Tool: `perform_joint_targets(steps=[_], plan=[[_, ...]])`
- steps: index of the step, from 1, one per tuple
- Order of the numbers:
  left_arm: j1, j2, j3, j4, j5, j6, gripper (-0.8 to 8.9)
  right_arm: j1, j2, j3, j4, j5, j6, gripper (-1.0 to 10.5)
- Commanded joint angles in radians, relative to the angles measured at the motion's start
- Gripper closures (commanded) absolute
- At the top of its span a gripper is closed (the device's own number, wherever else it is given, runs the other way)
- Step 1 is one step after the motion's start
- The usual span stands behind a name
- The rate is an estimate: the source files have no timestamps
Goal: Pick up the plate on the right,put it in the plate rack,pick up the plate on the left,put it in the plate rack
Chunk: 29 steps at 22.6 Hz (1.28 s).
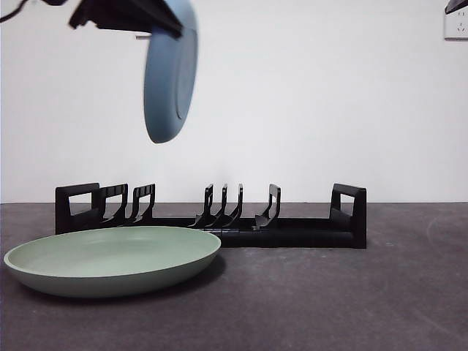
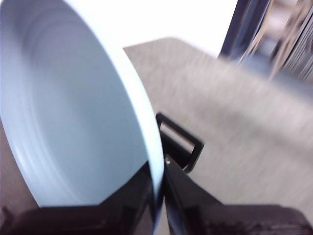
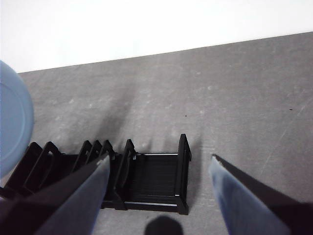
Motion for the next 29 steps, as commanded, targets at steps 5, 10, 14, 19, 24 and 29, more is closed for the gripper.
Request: perform_joint_targets(steps=[5,10,14,19,24,29], plan=[[0.170,0.037,0.002,0.021,0.143,-0.104,8.23,0.000,0.003,0.003,0.002,0.005,0.002,6.0],[0.215,0.068,0.002,0.022,0.147,-0.101,8.23,0.000,0.008,0.003,0.003,0.004,0.002,6.0],[0.217,0.103,0.002,0.022,0.146,-0.092,8.23,0.000,0.008,0.003,0.003,0.004,0.002,6.0],[0.216,0.164,0.002,0.021,0.143,-0.074,8.23,0.000,0.008,0.003,0.002,0.004,0.002,6.0],[0.216,0.225,0.002,0.007,0.141,-0.060,8.23,0.000,0.008,0.003,-0.002,0.004,0.002,6.0],[0.213,0.246,0.002,-0.076,0.075,-0.009,8.13,0.000,0.008,0.003,-0.005,0.004,0.002,6.0]])
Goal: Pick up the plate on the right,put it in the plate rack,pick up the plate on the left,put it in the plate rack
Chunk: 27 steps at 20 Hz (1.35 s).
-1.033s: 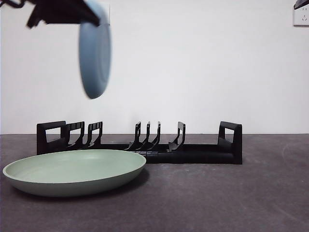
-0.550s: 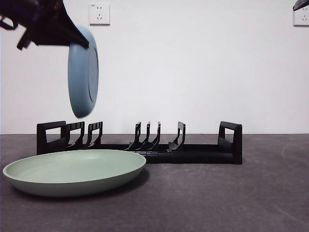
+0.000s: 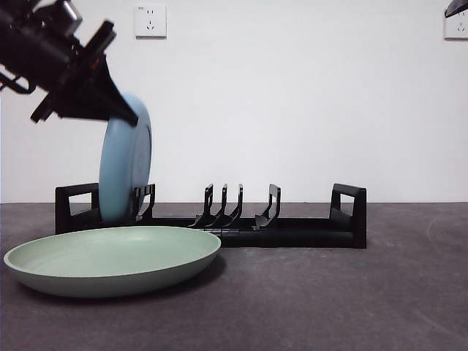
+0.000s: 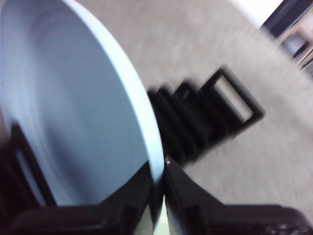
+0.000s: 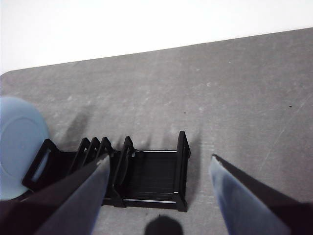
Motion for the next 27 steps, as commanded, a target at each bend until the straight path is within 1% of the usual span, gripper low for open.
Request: perform_joint_targets(steps=[1,2,5,6,8,11,12,17,19,21,22,24,27], plan=[[-0.002,0.001,0.002,-0.039,-0.059,0.053,8.02,0.000,0.002,0.003,0.000,0.003,0.002,6.0],[-0.002,0.001,0.002,-0.048,-0.057,0.058,7.63,0.000,0.002,0.003,-0.001,0.004,0.002,6.0],[-0.002,0.001,0.002,-0.066,-0.056,0.057,5.88,0.001,0.002,0.003,-0.002,0.003,0.002,6.0],[-0.002,0.001,0.002,-0.068,-0.056,0.057,5.56,0.001,0.002,0.003,-0.003,0.003,0.002,6.0],[-0.002,-0.002,0.002,-0.072,-0.046,0.055,5.25,0.001,0.002,0.003,-0.010,-0.004,0.002,6.0],[-0.002,-0.019,0.002,-0.077,0.001,0.053,5.25,0.003,0.009,0.003,-0.022,-0.013,0.002,6.0],[-0.002,-0.032,0.002,-0.080,0.011,0.053,5.25,0.003,0.011,0.003,-0.027,-0.043,0.003,6.0],[-0.006,-0.151,0.002,-0.094,0.027,0.055,5.25,0.008,0.059,0.003,-0.031,-0.290,0.014,6.0],[-0.013,-0.224,0.002,-0.096,0.024,0.063,5.25,0.022,0.095,0.003,-0.035,-0.369,0.014,6.1],[-0.022,-0.301,0.002,-0.097,0.020,0.101,5.25,0.047,0.138,0.003,-0.039,-0.418,0.016,6.1],[-0.028,-0.338,0.002,-0.097,0.012,0.119,5.25,0.061,0.161,0.003,-0.042,-0.430,0.018,6.1],[-0.050,-0.428,0.002,-0.104,-0.049,0.150,5.25,0.098,0.218,0.003,-0.042,-0.448,0.018,6.1],[-0.124,-0.602,0.003,-0.163,-0.241,0.243,5.25,0.172,0.350,0.003,-0.029,-0.448,0.018,6.1]])
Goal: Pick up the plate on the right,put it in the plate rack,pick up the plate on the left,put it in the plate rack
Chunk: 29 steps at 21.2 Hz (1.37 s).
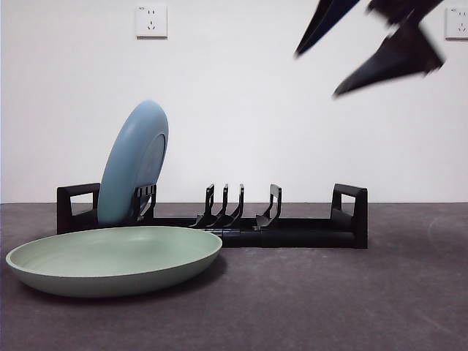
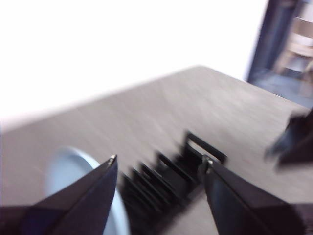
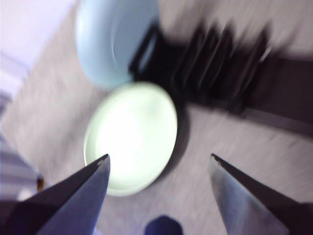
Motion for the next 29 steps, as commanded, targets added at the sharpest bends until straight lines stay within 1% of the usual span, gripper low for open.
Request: perform_joint_targets(steps=[1,3,5,7,9,10,12,13,14,15,17,21,22,24,27,29], plan=[[-0.055,-0.107,-0.002,-0.050,-0.147,0.121,5.25,0.048,0.100,0.003,0.023,-0.001,0.007,6.1],[-0.105,-0.185,0.006,-0.108,-0.274,0.215,5.25,0.083,0.190,0.003,0.054,0.000,0.008,6.1],[-0.153,-0.227,0.040,-0.184,-0.399,0.290,5.25,0.112,0.274,0.005,0.089,-0.002,0.024,6.1],[-0.195,-0.238,0.085,-0.267,-0.492,0.335,5.25,0.135,0.351,0.007,0.134,-0.003,0.043,6.1],[-0.227,-0.238,0.117,-0.322,-0.549,0.354,5.25,0.151,0.423,0.021,0.160,-0.003,0.048,6.1],[-0.239,-0.238,0.119,-0.324,-0.553,0.369,5.25,0.158,0.459,0.032,0.167,-0.003,0.051,6.1],[-0.254,-0.237,0.119,-0.325,-0.553,0.371,5.26,0.169,0.526,0.065,0.167,-0.008,0.052,6.1],[-0.259,-0.237,0.119,-0.326,-0.553,0.370,5.26,0.176,0.559,0.083,0.172,-0.024,0.052,6.1],[-0.259,-0.235,0.119,-0.328,-0.553,0.371,5.26,0.180,0.582,0.095,0.179,-0.031,0.053,6.4],[-0.259,-0.226,0.119,-0.332,-0.553,0.371,5.26,0.189,0.607,0.110,0.181,-0.028,0.055,7.0],[-0.259,-0.219,0.119,-0.341,-0.553,0.371,5.26,0.195,0.628,0.121,0.181,-0.028,0.060,7.3],[-0.259,-0.191,0.119,-0.362,-0.554,0.371,5.26,0.198,0.658,0.126,0.182,-0.023,0.071,7.4],[-0.259,-0.185,0.119,-0.363,-0.555,0.371,5.26,0.199,0.661,0.126,0.182,-0.023,0.071,7.6],[-0.259,-0.171,0.119,-0.362,-0.555,0.371,5.26,0.199,0.663,0.126,0.182,-0.022,0.071,8.7],[-0.259,-0.151,0.119,-0.362,-0.555,0.371,5.26,0.200,0.663,0.126,0.182,-0.022,0.082,9.6],[-0.259,-0.140,0.119,-0.363,-0.555,0.371,5.26,0.200,0.663,0.126,0.180,-0.019,0.096,9.6]])
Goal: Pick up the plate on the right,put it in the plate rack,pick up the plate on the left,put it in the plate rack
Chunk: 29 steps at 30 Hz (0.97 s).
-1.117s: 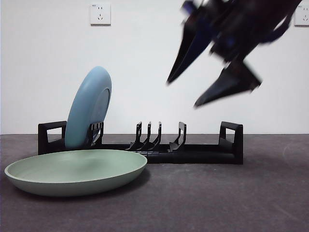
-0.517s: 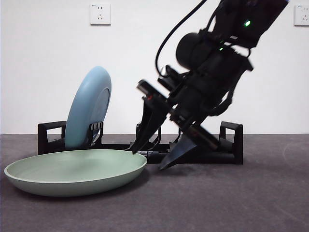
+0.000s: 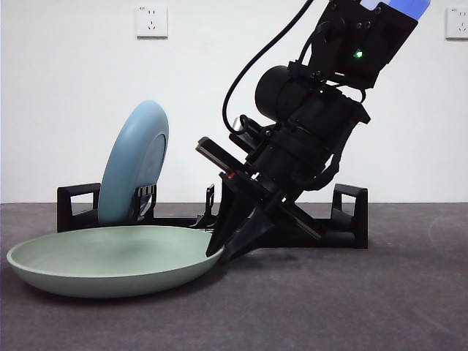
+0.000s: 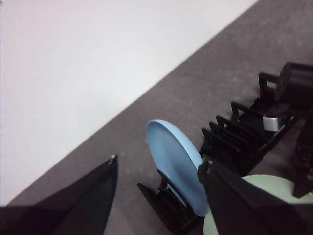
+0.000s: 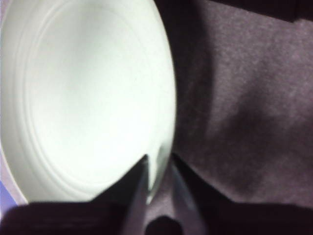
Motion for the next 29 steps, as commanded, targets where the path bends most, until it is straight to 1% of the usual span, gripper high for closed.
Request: perform_joint_targets(steps=[1,3,10,13,15,17,19,21,25,27,29], plan=[[-0.004,0.010,-0.003,0.002,-0.002,0.008,5.27,0.002,0.011,0.000,-0.003,0.007,0.030,9.6],[-0.004,0.022,-0.003,-0.003,-0.001,0.008,5.27,0.002,0.008,0.000,-0.004,0.006,0.048,9.6],[-0.011,0.055,-0.003,-0.016,0.009,0.015,5.27,0.002,-0.074,0.000,-0.082,0.008,0.037,9.6],[-0.038,0.067,-0.003,-0.026,0.018,0.042,5.27,0.001,-0.142,0.000,-0.133,0.071,0.029,9.6],[-0.064,0.077,-0.003,-0.031,0.019,0.078,5.31,-0.005,-0.194,0.000,-0.163,0.125,0.016,9.6],[-0.105,0.089,-0.003,-0.037,0.023,0.101,5.31,-0.014,-0.244,0.000,-0.190,0.151,0.010,9.6],[-0.153,0.099,-0.003,-0.048,0.032,0.111,5.31,-0.033,-0.288,0.000,-0.214,0.154,0.010,9.6],[-0.220,0.119,-0.003,-0.058,0.032,0.116,5.31,-0.058,-0.335,0.001,-0.248,0.154,0.009,9.6],[-0.362,0.176,-0.003,-0.101,0.023,0.159,5.31,-0.108,-0.407,0.002,-0.303,0.154,-0.008,9.6],[-0.430,0.216,-0.003,-0.120,0.001,0.163,5.31,-0.133,-0.436,0.002,-0.330,0.153,-0.010,9.6],[-0.499,0.263,-0.003,-0.136,-0.051,0.171,5.31,-0.157,-0.461,0.002,-0.361,0.153,-0.022,9.6]])
